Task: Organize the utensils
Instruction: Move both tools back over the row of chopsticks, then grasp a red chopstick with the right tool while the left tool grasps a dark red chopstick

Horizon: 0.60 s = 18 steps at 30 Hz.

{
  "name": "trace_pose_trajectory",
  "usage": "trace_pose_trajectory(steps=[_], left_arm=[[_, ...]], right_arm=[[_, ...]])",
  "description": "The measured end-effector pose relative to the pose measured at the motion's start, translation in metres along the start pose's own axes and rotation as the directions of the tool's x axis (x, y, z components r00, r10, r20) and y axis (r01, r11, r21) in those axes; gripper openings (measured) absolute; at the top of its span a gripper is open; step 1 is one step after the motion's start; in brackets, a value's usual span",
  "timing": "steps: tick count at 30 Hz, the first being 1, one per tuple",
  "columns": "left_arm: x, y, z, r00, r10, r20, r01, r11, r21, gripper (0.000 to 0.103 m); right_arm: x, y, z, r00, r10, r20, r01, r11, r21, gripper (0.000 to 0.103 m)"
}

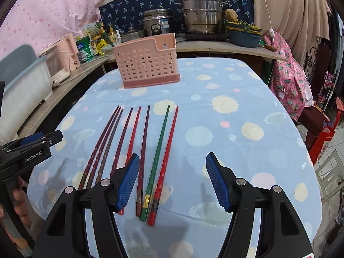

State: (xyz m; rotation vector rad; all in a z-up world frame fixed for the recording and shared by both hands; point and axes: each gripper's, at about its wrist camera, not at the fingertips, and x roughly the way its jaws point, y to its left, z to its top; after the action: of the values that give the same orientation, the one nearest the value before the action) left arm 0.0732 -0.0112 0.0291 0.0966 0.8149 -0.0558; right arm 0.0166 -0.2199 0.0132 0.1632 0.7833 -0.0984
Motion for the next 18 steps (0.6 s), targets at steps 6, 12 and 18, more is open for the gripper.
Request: trace_pose_trajectory(steps=[6, 12, 18], left_arm=[[0.009, 0.001, -0.015, 0.999, -0.004, -0.041, 0.004, 1.000, -0.003, 0.058], [0.015, 0.002, -0.026, 0.997, -0.009, -0.074, 0.009, 1.000, -0.003, 0.058], [0.020, 0.002, -0.037, 0.994, -0.012, -0.106, 0.012, 1.000, -0.001, 0.058]], right_arm=[[0.009, 0.001, -0.015, 0.999, -0.008, -0.039, 0.007, 1.000, -0.002, 0.062], [0.016, 0.004, -0.028, 0.998, -0.013, -0.068, 0.012, 1.000, -0.012, 0.062], [0.022, 0.006, -0.034, 0.996, -0.013, -0.088, 0.011, 1.000, -0.014, 0.051]])
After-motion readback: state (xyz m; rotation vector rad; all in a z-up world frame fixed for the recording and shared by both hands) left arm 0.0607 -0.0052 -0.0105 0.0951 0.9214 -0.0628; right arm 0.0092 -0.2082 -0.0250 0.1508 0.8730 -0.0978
